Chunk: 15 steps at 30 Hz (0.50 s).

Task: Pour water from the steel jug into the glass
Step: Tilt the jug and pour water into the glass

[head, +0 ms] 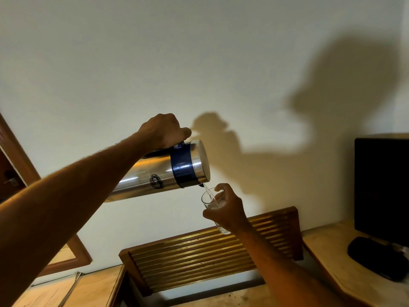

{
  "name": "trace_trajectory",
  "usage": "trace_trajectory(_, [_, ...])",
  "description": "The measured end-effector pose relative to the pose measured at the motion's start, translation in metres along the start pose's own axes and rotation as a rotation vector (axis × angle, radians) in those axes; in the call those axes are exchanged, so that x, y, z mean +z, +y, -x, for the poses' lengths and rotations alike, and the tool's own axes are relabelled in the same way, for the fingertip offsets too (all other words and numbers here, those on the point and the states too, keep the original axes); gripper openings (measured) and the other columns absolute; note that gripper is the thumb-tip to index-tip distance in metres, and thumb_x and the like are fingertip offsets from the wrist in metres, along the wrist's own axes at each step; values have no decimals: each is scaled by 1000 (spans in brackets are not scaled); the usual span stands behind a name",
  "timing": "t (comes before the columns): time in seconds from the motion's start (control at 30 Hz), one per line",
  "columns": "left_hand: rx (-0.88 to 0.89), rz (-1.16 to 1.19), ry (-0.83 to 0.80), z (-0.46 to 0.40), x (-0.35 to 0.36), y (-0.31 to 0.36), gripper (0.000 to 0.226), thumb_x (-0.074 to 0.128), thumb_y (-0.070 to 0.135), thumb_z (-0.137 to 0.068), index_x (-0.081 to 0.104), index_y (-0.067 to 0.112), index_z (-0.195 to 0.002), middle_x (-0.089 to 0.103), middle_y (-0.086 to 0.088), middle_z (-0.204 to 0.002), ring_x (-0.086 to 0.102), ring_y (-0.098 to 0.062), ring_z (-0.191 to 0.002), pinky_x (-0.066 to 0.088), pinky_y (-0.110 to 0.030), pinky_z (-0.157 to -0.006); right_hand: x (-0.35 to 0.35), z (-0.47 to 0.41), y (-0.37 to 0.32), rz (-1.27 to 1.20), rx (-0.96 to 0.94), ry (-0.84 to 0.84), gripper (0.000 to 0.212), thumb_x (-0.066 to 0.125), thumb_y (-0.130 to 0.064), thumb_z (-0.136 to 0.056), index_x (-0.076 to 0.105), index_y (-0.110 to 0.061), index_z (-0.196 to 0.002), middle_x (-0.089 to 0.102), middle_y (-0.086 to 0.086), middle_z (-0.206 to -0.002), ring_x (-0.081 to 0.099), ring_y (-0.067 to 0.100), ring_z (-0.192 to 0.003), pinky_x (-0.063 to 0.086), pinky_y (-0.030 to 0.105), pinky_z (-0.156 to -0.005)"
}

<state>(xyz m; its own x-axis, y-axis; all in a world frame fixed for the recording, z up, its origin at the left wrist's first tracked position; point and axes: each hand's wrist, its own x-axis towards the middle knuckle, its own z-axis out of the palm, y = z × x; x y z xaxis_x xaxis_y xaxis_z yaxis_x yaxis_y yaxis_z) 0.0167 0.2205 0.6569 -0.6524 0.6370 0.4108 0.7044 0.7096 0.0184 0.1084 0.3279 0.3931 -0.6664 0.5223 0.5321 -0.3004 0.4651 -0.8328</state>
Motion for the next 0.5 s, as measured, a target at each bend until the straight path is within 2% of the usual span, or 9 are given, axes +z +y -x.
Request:
trace_trajectory(0.1, [5,-14,-1,0,2,0,44,48,50,-68,60,10,-55,57,-4,-53,50,-23,-51,37,-29,-52,-1,0,1,-1,4,7,68,79,-35,-51,46,-30,-110,60,-12,-85,62,11,-76,49,7,-58])
trace_trajectory(0.23, [-9,-7,-6,0,1,-3,49,48,50,-69,66,5,-61,59,-5,-54,51,-22,-52,38,-30,-53,-4,0,1,19,-7,14,67,80,-32,-52,47,-28,-110,59,-13,-80,61,12,-71,50,7,-58])
trace_trajectory(0.3, [-14,-8,-3,0,-3,-3,46,48,50,-68,63,8,-58,58,-5,-54,51,-22,-52,38,-30,-53,-5,-2,0,15,-9,21,66,80,-29,-52,47,-27,-109,59,-11,-77,61,13,-68,52,9,-59])
trace_trajectory(0.43, [-16,-7,10,1,-8,-1,43,48,50,-68,61,11,-56,57,-4,-54,51,-22,-52,37,-29,-52,-5,-6,-7,-9,-3,2,69,80,-34,-51,47,-29,-111,60,-10,-87,63,14,-77,57,16,-65])
trace_trajectory(0.5, [-16,3,8,1,-9,0,42,48,49,-70,61,11,-55,58,-5,-55,51,-22,-53,37,-29,-52,-4,-8,-9,-13,-7,-2,68,80,-35,-51,47,-30,-110,59,-13,-87,63,12,-77,55,13,-64])
